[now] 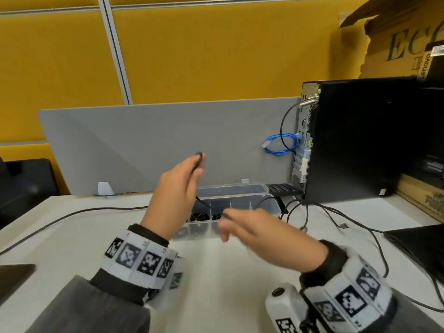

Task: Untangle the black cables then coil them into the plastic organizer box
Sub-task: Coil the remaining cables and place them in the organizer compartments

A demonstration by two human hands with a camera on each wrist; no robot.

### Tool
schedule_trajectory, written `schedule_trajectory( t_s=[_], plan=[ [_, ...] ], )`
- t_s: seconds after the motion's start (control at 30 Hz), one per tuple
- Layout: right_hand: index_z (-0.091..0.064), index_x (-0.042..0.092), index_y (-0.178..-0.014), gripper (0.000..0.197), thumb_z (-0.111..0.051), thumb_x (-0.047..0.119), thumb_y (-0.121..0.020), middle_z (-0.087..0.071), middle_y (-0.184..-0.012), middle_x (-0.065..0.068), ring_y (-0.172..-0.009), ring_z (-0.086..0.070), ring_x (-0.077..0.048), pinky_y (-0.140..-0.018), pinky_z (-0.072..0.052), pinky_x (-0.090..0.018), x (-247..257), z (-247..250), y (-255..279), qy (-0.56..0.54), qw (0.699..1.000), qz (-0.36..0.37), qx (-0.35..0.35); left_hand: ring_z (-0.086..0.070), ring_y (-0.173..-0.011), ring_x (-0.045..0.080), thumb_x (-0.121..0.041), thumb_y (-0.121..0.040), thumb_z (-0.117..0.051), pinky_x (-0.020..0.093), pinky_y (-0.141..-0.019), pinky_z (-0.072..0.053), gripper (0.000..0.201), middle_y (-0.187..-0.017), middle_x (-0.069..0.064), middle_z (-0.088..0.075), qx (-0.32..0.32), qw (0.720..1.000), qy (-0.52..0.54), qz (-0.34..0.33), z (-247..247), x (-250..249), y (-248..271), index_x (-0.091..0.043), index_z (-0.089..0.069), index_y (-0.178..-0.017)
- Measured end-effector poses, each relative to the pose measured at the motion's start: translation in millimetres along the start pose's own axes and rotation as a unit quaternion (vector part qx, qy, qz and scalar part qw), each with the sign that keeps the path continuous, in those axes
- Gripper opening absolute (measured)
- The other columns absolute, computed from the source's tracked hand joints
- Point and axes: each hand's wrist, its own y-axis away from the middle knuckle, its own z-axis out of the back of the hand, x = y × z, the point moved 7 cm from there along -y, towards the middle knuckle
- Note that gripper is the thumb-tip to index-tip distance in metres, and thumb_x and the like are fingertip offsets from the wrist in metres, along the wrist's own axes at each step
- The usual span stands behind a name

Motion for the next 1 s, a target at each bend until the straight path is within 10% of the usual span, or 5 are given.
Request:
schedule_trajectory(
  t_s=[0.17, 0.3, 0.53, 0.87, 1.0],
  plan=[
    [-0.066, 0.027, -0.092, 0.024, -0.047, 0.041, -0.089, -0.064, -0.072, 0.012, -0.066, -0.058, -0.005, -0.064, -0.048, -0.024, -17.0, 81.8, 22.0, 0.018, 0.927, 0.027, -0.375, -0.055, -0.043, 0.018, -0.026, -0.1, -0.03, 0.023, -0.05, -0.044, 0.043, -0.06, 0.005, -0.064, 0.321, 0.874, 0.336, 0.145, -52.9, -16.7, 34.1, -0.011, -0.065, -0.081],
    [-0.051, 0.037, -0.116, 0.035, -0.025, 0.047, -0.095, -0.065, -0.082, 0.004, -0.074, -0.06, -0.013, -0.068, -0.05, -0.034, -39.4, 44.8, 7.5, 0.129, 0.972, -0.081, -0.181, -0.054, -0.044, 0.013, -0.029, -0.092, -0.039, 0.019, -0.05, -0.045, 0.037, -0.078, 0.017, -0.067, 0.193, 0.775, 0.586, 0.137, -38.3, -50.4, 18.0, -0.008, -0.07, -0.09],
    [-0.063, 0.026, -0.085, 0.026, -0.041, 0.035, -0.096, -0.054, -0.066, 0.007, -0.066, -0.051, -0.004, -0.063, -0.041, -0.025, -16.0, 37.2, 6.6, 0.057, 0.995, 0.01, -0.086, -0.064, -0.078, -0.007, -0.024, -0.098, -0.041, 0.006, -0.072, -0.044, 0.019, -0.087, -0.005, -0.071, 0.045, 0.998, 0.053, -0.01, -26.9, -23.7, 5.3, -0.015, -0.057, -0.095],
    [-0.058, 0.037, -0.111, 0.034, -0.029, 0.047, -0.096, -0.067, -0.101, 0.006, -0.092, -0.062, -0.016, -0.083, -0.05, -0.042, -51.9, 25.6, 2.0, 0.088, 0.989, -0.071, -0.091, -0.059, -0.051, 0.008, -0.017, -0.091, -0.042, 0.017, -0.061, -0.047, 0.025, -0.068, 0.002, -0.069, 0.184, 0.816, 0.541, 0.086, -42.7, -46.3, 16.1, -0.001, -0.06, -0.097],
    [-0.064, 0.024, -0.095, 0.03, -0.037, 0.039, -0.098, -0.06, -0.079, 0.011, -0.072, -0.054, -0.002, -0.075, -0.045, -0.025, -25.5, -10.3, -1.7, 0.026, 0.999, 0.0, 0.047, -0.064, -0.094, -0.002, -0.029, -0.097, -0.041, 0.023, -0.09, -0.049, 0.03, -0.093, -0.005, -0.072, 0.087, 0.948, 0.303, 0.049, -35.2, -27.4, 2.6, -0.007, -0.056, -0.112]
  ],
)
